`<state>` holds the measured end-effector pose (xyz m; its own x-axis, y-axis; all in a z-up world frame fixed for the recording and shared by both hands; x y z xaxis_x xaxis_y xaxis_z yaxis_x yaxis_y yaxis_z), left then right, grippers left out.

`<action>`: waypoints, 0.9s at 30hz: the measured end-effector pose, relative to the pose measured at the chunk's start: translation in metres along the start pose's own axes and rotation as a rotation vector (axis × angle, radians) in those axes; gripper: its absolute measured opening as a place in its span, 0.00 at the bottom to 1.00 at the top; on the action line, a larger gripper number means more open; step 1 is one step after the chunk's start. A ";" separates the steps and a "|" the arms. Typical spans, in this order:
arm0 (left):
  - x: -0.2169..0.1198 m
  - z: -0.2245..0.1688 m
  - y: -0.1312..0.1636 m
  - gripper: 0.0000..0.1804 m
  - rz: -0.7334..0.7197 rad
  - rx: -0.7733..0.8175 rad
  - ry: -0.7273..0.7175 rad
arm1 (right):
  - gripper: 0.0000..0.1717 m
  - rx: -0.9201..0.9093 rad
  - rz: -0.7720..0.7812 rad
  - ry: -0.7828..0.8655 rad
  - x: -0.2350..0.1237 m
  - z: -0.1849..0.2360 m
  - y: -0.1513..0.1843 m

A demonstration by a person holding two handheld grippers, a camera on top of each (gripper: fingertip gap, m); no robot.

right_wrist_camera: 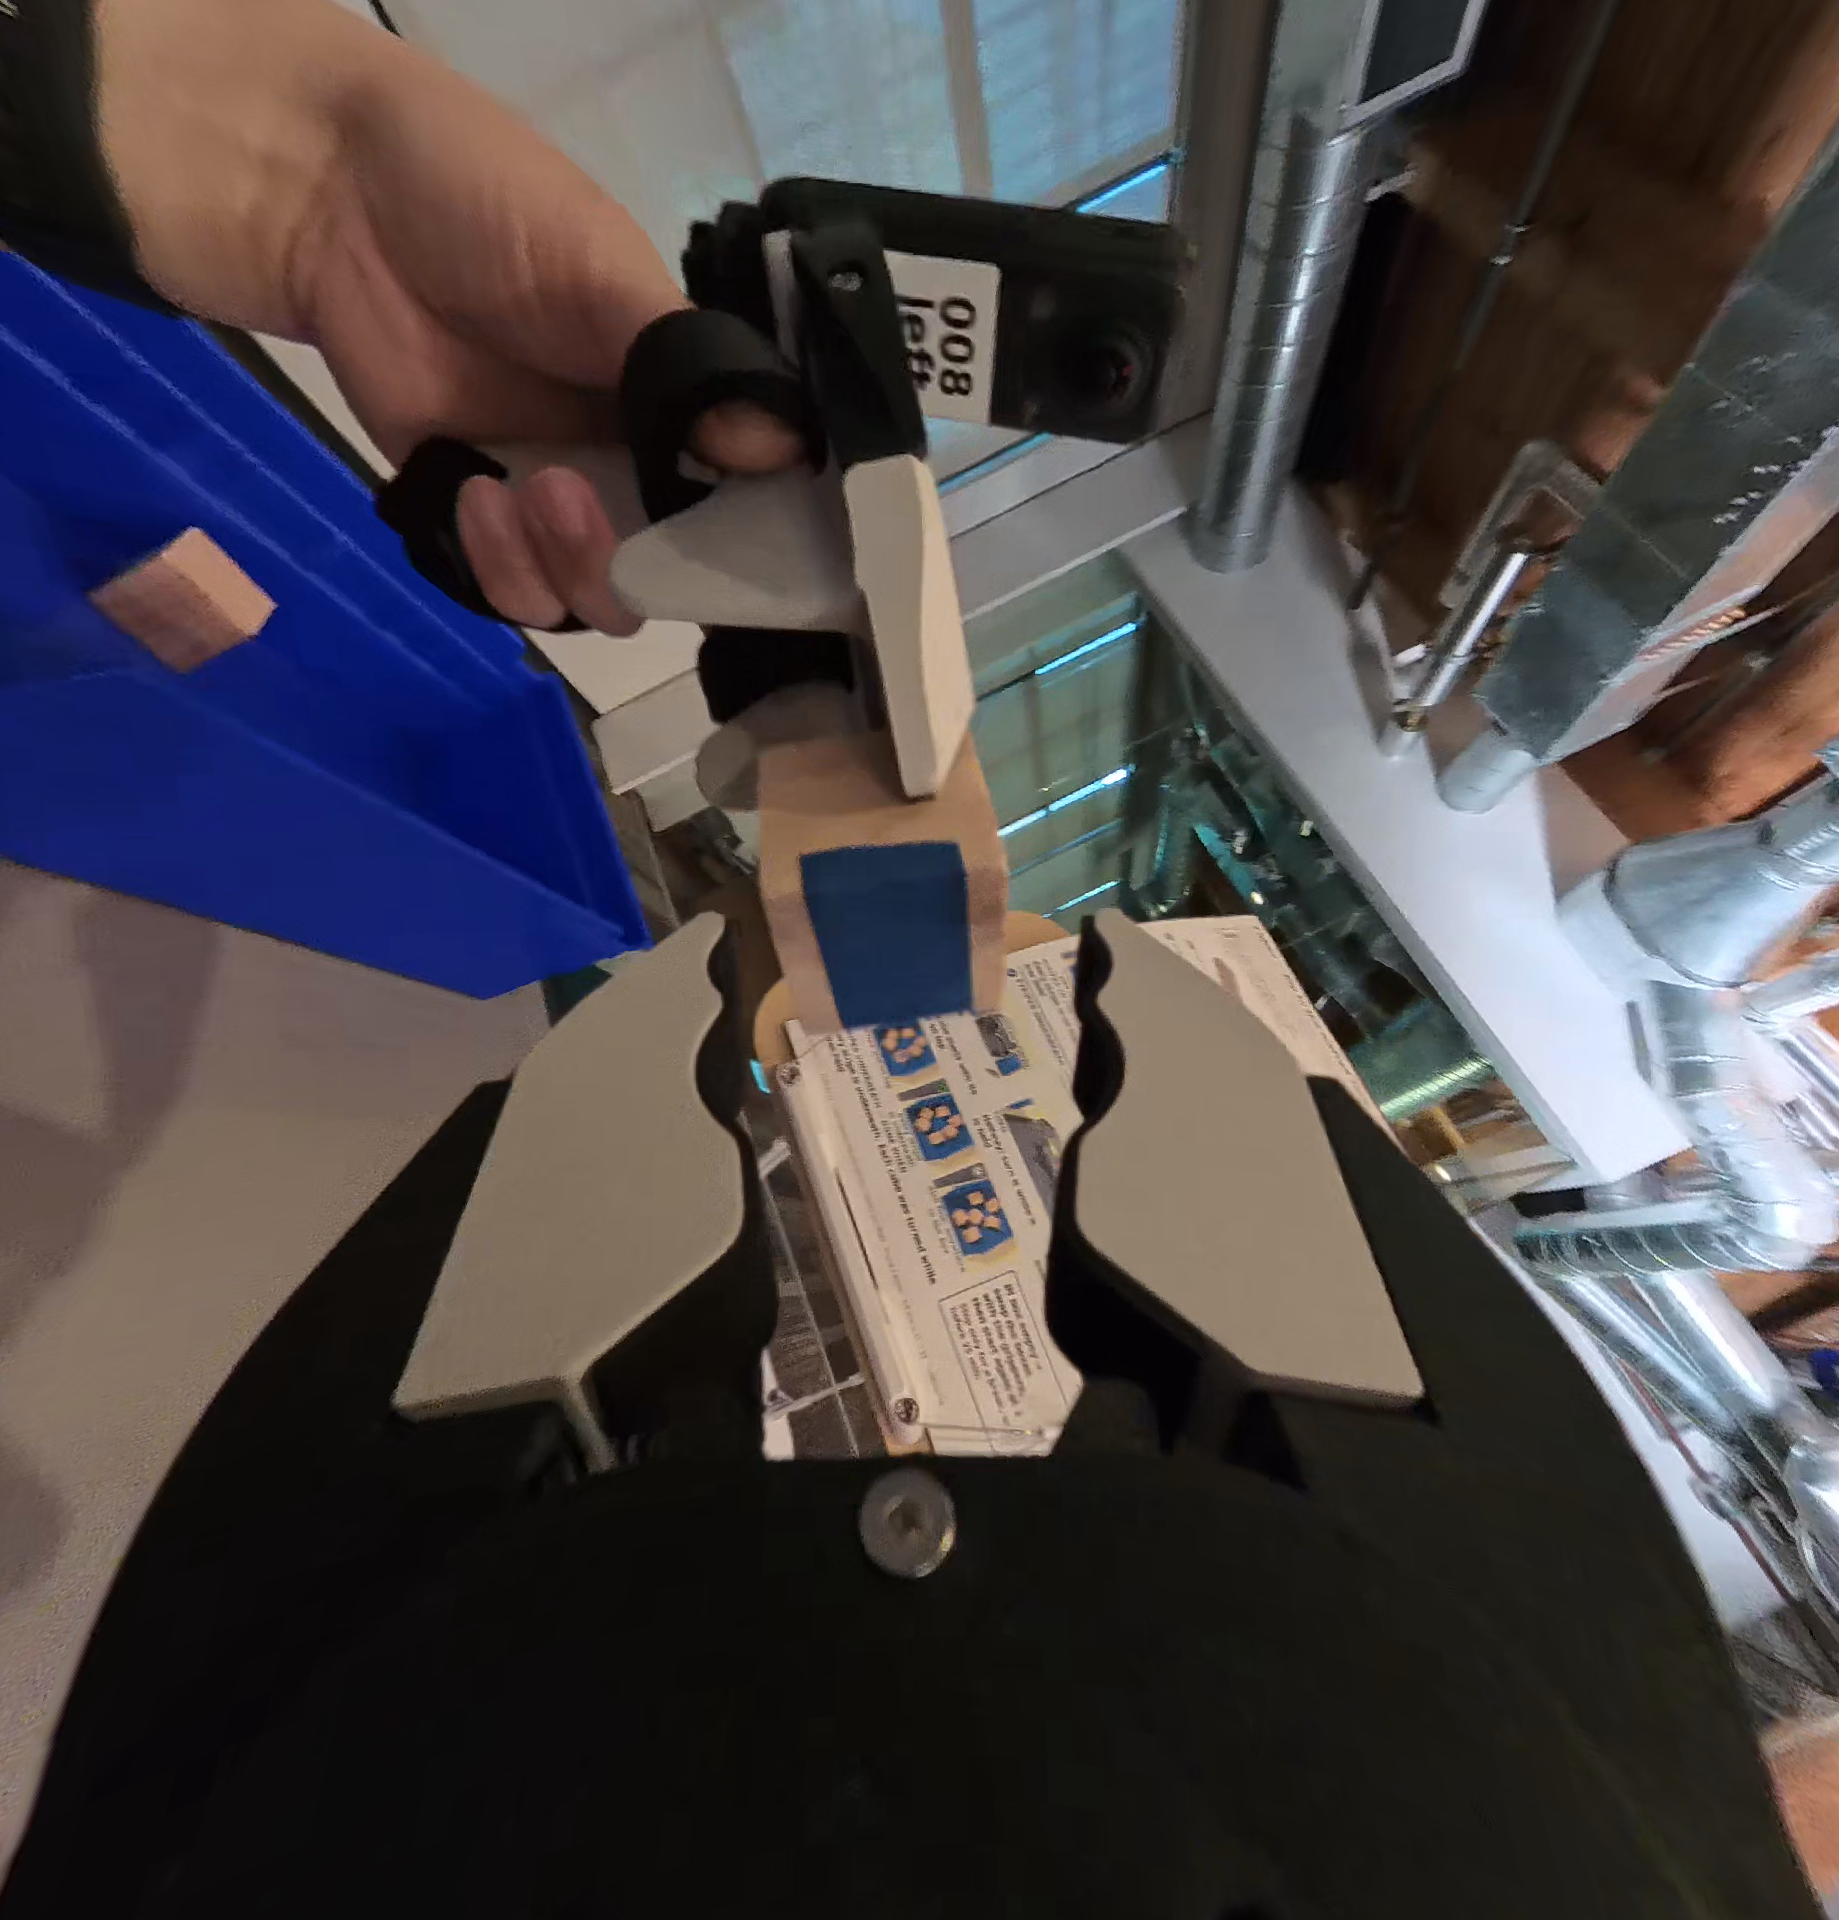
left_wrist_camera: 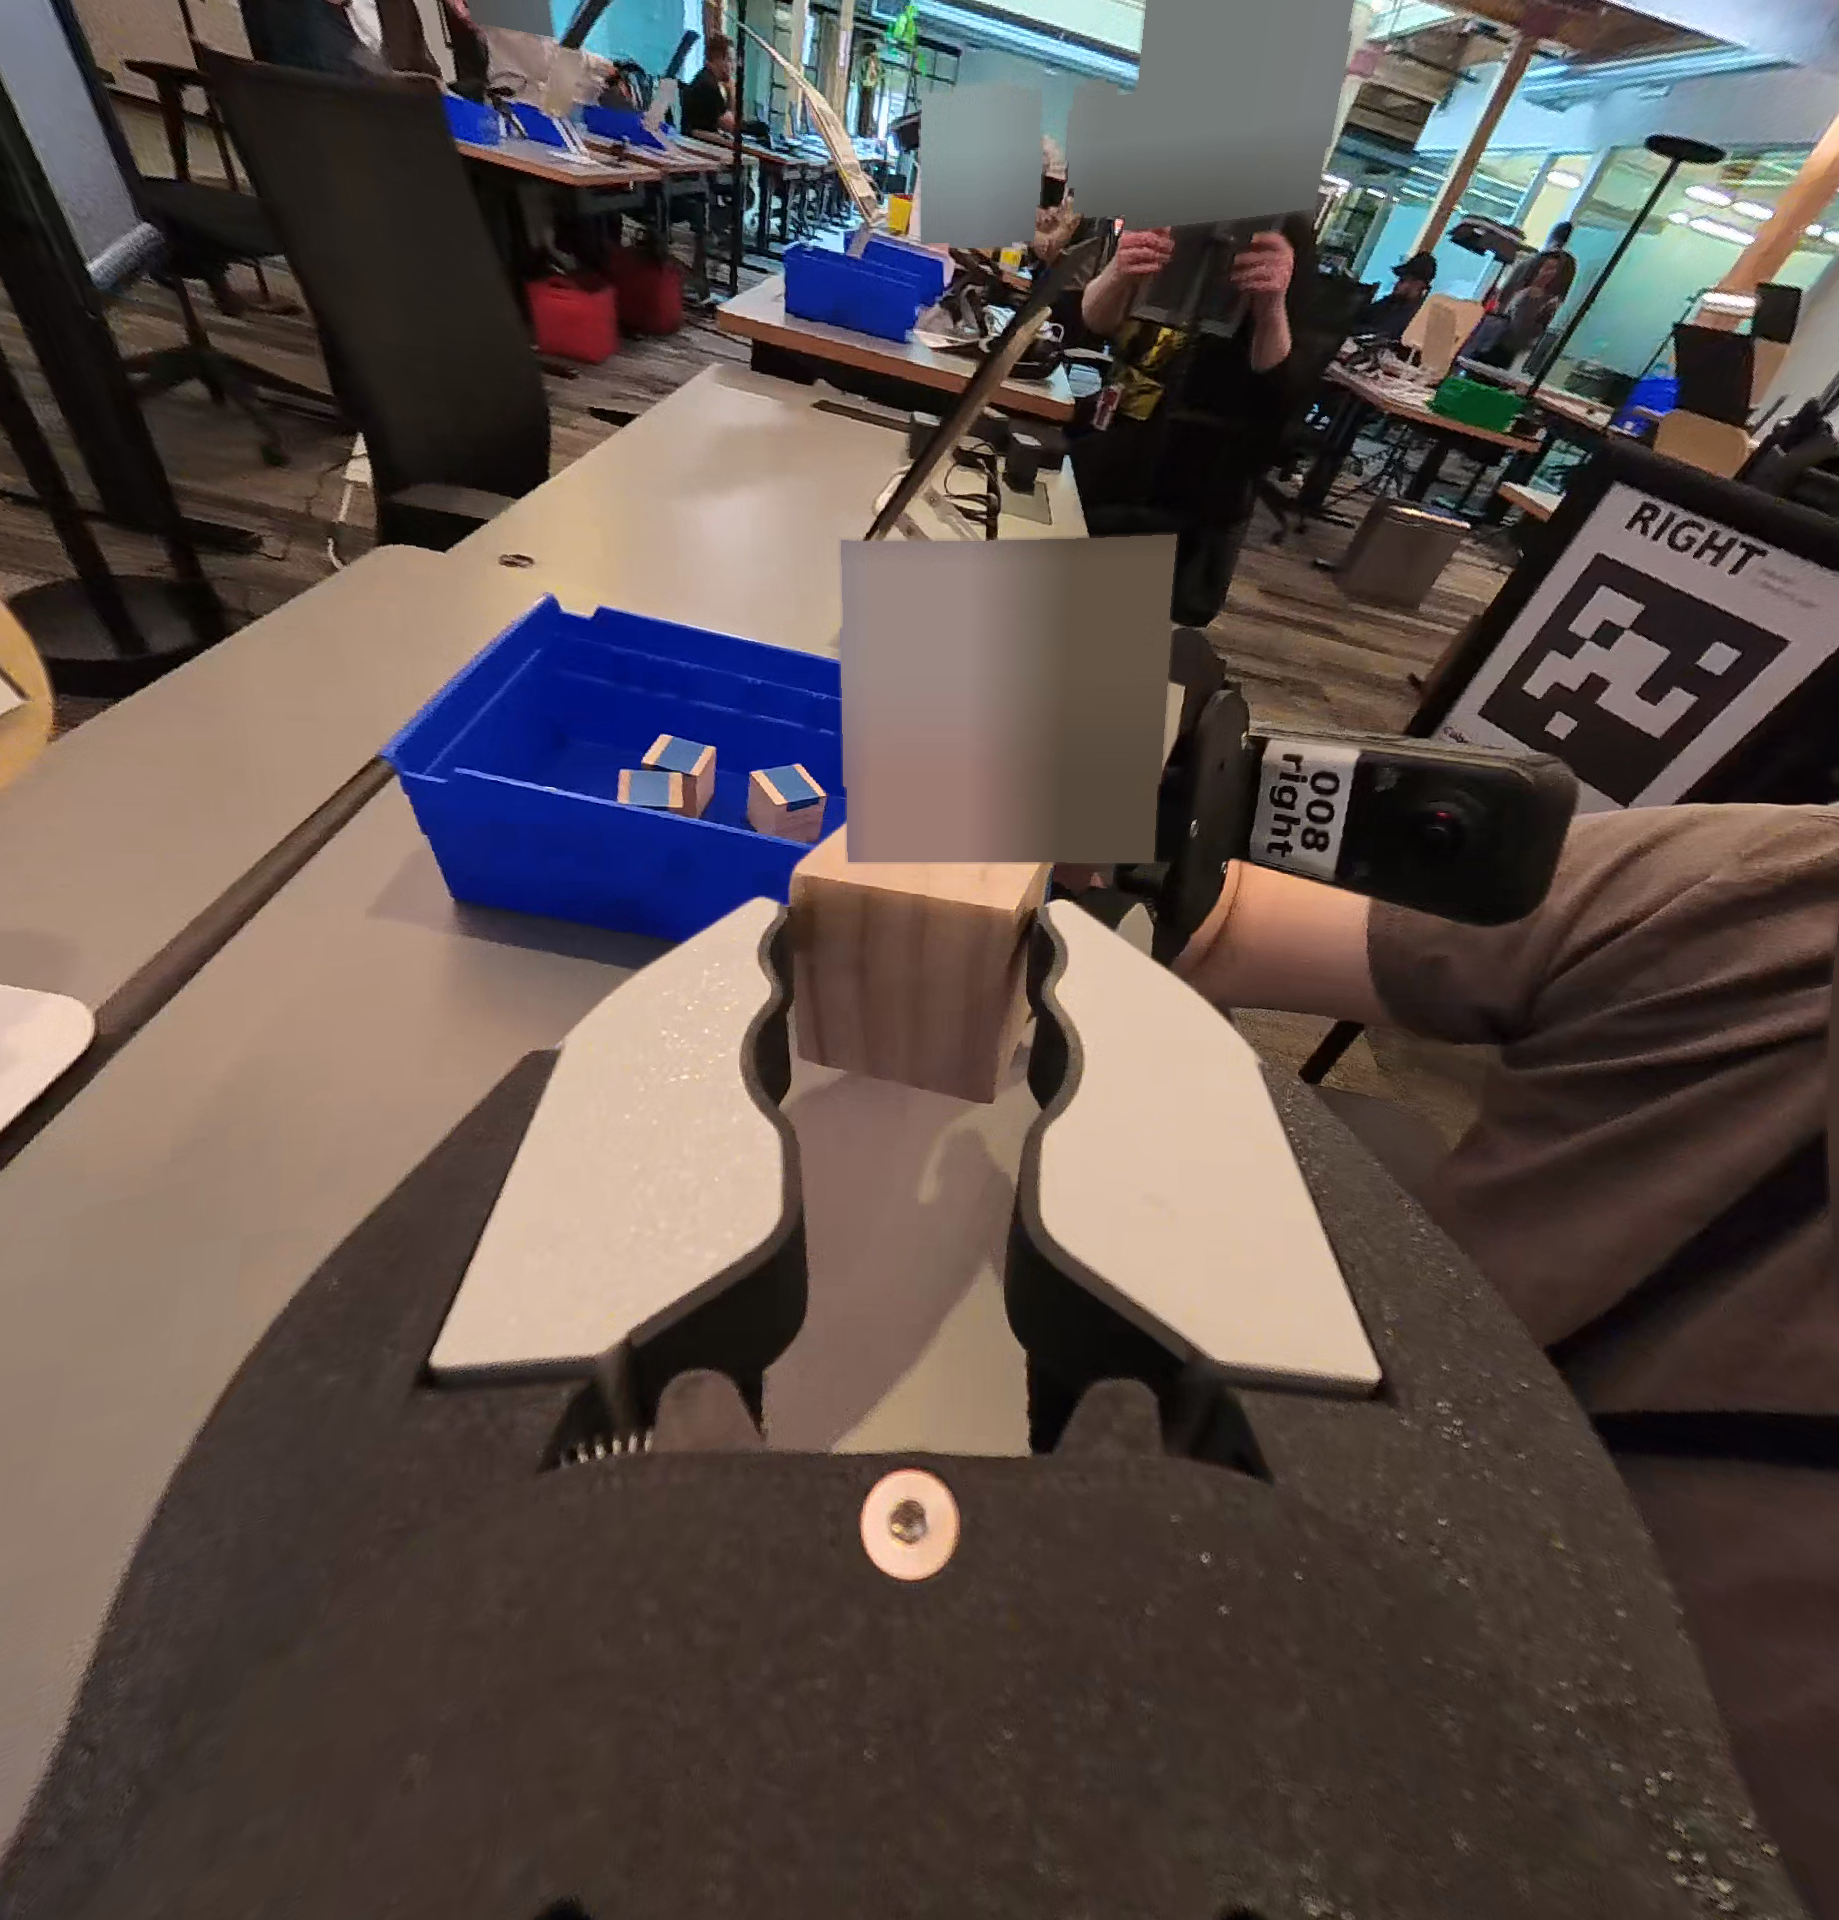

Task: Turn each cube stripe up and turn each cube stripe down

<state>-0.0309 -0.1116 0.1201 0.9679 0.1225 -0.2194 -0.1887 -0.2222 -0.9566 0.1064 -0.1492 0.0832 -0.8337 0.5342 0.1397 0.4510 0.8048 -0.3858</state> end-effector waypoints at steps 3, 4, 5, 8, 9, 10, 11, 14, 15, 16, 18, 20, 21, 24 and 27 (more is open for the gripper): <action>0.007 0.001 0.004 0.24 0.015 -0.014 0.016 | 0.29 0.032 -0.008 -0.075 0.001 0.004 -0.001; 0.007 0.003 0.004 0.24 0.011 -0.019 0.011 | 0.28 0.051 0.015 -0.096 0.002 0.002 0.000; 0.004 0.006 0.004 0.25 0.013 -0.024 -0.001 | 0.27 0.078 0.043 -0.141 0.003 0.000 0.003; -0.015 0.015 0.001 0.29 0.031 0.027 -0.128 | 0.27 0.209 0.136 -0.252 -0.005 -0.022 0.017; -0.023 0.017 0.001 0.29 0.064 0.056 -0.192 | 0.27 0.279 0.205 -0.294 -0.011 -0.034 0.027; -0.033 0.019 0.002 0.29 0.119 0.086 -0.262 | 0.27 0.363 0.295 -0.340 -0.020 -0.047 0.040; -0.042 0.019 0.004 0.29 0.178 0.121 -0.323 | 0.26 0.462 0.403 -0.410 -0.033 -0.057 0.056; -0.075 0.021 0.009 0.26 0.313 0.249 -0.570 | 0.26 0.763 0.743 -0.558 -0.082 -0.071 0.111; -0.085 0.019 0.010 0.25 0.342 0.283 -0.628 | 0.26 0.830 0.860 -0.591 -0.098 -0.069 0.130; -0.095 0.018 0.011 0.25 0.364 0.302 -0.685 | 0.26 0.871 0.984 -0.632 -0.113 -0.062 0.150; -0.110 0.016 0.014 0.24 0.403 0.298 -0.753 | 0.27 0.932 1.212 -0.730 -0.135 -0.043 0.184; -0.124 0.017 0.024 0.21 0.489 0.252 -0.800 | 0.27 1.017 1.377 -0.834 -0.143 -0.021 0.212; -0.132 0.021 0.031 0.19 0.547 0.224 -0.825 | 0.27 1.045 1.429 -0.864 -0.142 -0.011 0.224; -0.152 0.037 0.054 0.23 0.725 0.129 -0.931 | 0.27 1.043 1.551 -0.892 -0.139 0.009 0.250; -0.161 0.051 0.077 0.28 0.887 -0.020 -0.965 | 0.27 1.019 1.620 -0.925 -0.140 0.020 0.262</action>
<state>-0.2102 -0.0989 0.0716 0.0076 0.5648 -0.8252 -0.6855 -0.5979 -0.4155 0.3347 -0.0188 -0.0557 0.0001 -0.0685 -0.9976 0.7298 -0.6820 0.0469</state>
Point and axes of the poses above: each gripper's, where its closed fingertips meet, x out along the fingers, y out of its underside, z = x × y across the jaws, the point moved 8 cm from there along -x, back along the fingers, and after that the axes turned 4 degrees about -y, right-handed, at the moved point
